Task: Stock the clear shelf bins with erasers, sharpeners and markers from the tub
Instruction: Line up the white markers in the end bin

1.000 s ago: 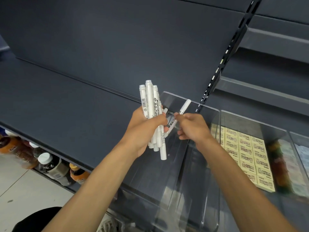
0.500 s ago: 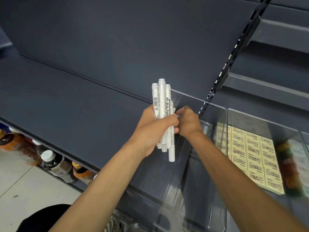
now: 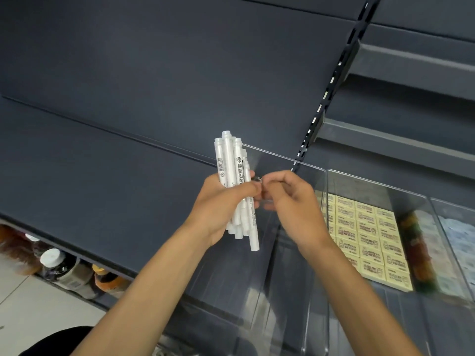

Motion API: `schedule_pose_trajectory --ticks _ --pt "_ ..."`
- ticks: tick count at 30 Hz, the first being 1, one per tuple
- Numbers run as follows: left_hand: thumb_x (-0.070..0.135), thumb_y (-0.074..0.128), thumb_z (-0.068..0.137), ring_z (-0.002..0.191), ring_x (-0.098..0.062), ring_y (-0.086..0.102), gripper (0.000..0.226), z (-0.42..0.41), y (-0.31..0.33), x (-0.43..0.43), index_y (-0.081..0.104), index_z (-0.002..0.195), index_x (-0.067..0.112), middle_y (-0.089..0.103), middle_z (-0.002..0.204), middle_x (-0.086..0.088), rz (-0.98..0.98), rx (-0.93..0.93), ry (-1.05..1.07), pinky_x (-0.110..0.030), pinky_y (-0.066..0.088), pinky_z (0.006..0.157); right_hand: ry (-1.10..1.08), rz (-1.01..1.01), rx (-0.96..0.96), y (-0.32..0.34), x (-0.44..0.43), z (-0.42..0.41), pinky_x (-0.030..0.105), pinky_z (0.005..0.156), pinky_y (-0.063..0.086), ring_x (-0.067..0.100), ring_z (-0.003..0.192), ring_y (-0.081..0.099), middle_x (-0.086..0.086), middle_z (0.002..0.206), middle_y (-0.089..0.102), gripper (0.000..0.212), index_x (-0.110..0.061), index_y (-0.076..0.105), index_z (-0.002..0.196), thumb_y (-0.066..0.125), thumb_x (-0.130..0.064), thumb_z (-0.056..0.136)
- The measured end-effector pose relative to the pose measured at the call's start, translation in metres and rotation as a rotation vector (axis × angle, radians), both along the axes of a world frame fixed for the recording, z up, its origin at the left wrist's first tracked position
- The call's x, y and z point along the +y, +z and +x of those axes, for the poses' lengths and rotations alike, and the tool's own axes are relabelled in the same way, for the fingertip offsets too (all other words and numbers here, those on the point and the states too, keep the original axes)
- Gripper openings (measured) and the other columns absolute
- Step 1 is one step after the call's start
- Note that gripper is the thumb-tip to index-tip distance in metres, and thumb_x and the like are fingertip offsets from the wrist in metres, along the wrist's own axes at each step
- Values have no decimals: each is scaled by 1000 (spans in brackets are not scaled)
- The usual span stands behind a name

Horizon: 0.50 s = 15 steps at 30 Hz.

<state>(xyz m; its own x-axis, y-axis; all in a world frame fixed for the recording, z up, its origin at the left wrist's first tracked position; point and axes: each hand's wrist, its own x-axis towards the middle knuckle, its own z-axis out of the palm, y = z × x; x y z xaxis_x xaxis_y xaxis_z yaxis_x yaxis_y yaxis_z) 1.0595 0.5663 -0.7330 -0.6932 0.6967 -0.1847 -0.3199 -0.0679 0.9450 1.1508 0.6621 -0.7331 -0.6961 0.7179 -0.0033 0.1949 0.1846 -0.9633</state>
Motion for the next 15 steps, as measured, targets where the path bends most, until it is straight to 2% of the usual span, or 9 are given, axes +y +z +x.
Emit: schedule_pose_trajectory --ticks 3,6,10,13,15 --pt "5 73 84 79 -18 69 20 -2 0 1 67 103 2 68 86 -11 -8 -32 51 -31 59 75 8 63 -38 5 -11 16 46 81 56 11 78 66 -8 80 70 5 -26 65 84 64 -27 88" --pt "11 76 82 75 -17 67 15 -1 0 1 67 94 6 67 80 -8 -5 -33 39 -34 57 75 99 62 -81 7 -18 21 44 76 57 16 76 68 -4 78 70 5 -26 67 81 69 -28 86" --pt "15 78 80 81 -20 70 26 0 0 -1 70 99 0 70 84 -8 -11 -38 33 -39 58 83 133 89 -116 5 -17 19 23 68 55 15 76 67 -2 80 71 5 -22 66 89 70 -24 87" --pt "18 78 79 85 -20 72 32 0 0 -4 69 104 0 71 87 -8 1 -42 12 -34 60 78 181 51 -132 2 -13 19 32 74 57 19 82 68 1 86 71 7 -24 65 94 69 -25 88" --pt "18 77 79 85 -21 71 35 -1 0 -6 68 106 -3 69 86 -9 2 -41 -15 -36 60 78 233 11 -148 1 -11 20 37 76 58 24 83 68 9 88 69 10 -23 64 99 67 -27 90"
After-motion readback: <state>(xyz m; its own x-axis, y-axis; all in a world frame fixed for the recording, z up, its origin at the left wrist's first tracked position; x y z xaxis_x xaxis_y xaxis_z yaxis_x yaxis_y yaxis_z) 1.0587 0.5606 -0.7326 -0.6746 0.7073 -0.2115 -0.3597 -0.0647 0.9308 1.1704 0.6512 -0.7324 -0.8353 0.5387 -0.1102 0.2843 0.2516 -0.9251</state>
